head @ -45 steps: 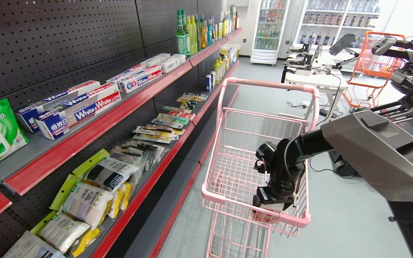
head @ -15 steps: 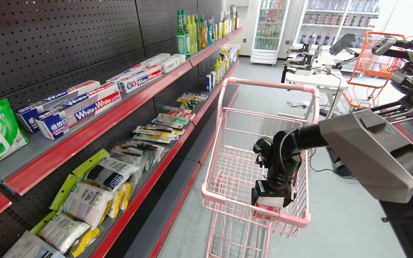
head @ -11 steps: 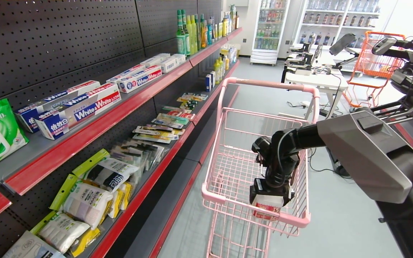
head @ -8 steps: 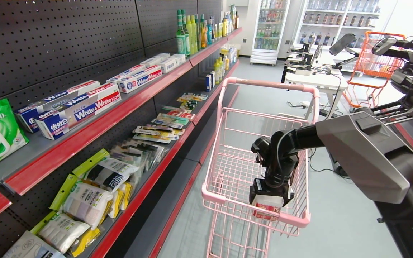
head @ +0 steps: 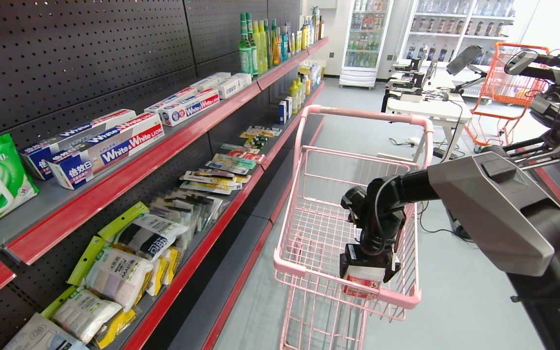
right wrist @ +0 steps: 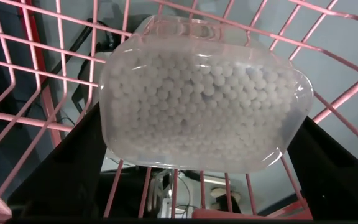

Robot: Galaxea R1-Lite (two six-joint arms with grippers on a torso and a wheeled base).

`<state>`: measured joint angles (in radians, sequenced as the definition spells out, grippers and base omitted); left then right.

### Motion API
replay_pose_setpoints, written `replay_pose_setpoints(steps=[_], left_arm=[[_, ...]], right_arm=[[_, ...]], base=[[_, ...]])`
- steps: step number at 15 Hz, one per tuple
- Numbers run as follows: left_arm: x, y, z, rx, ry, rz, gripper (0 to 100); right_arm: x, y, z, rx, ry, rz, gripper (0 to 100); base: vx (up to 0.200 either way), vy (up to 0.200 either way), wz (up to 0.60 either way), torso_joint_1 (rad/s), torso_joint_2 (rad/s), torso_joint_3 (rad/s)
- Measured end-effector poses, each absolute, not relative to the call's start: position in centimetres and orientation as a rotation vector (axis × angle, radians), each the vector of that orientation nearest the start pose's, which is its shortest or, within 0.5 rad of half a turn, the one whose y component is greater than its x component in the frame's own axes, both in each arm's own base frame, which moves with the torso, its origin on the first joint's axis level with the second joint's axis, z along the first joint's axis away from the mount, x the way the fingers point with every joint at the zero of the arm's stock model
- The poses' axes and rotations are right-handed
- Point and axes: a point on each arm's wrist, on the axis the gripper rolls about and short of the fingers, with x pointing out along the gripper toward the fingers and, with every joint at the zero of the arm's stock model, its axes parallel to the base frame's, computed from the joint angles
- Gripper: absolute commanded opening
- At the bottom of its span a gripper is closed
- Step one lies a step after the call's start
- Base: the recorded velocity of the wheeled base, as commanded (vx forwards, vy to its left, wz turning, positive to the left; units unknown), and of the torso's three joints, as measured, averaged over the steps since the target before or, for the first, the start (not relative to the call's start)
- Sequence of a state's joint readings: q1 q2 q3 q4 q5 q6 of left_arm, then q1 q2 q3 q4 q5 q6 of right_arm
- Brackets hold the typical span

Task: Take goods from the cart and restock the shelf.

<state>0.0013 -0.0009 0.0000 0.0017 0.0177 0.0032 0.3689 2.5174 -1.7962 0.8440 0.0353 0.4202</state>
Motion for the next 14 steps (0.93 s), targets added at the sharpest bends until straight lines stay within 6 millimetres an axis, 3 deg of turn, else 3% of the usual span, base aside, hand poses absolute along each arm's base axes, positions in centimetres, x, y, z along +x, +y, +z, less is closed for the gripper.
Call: replay_pose_setpoints(steps=[14], left_arm=[[-2.29,0.04,7.53,0.003,0.0,0.019,100]], right_arm=[[39.72,15.41,0.43,0.064,1.587,-0.018,100]], base=[[0.0,0.0,0.0,0.0,0.0,0.0]])
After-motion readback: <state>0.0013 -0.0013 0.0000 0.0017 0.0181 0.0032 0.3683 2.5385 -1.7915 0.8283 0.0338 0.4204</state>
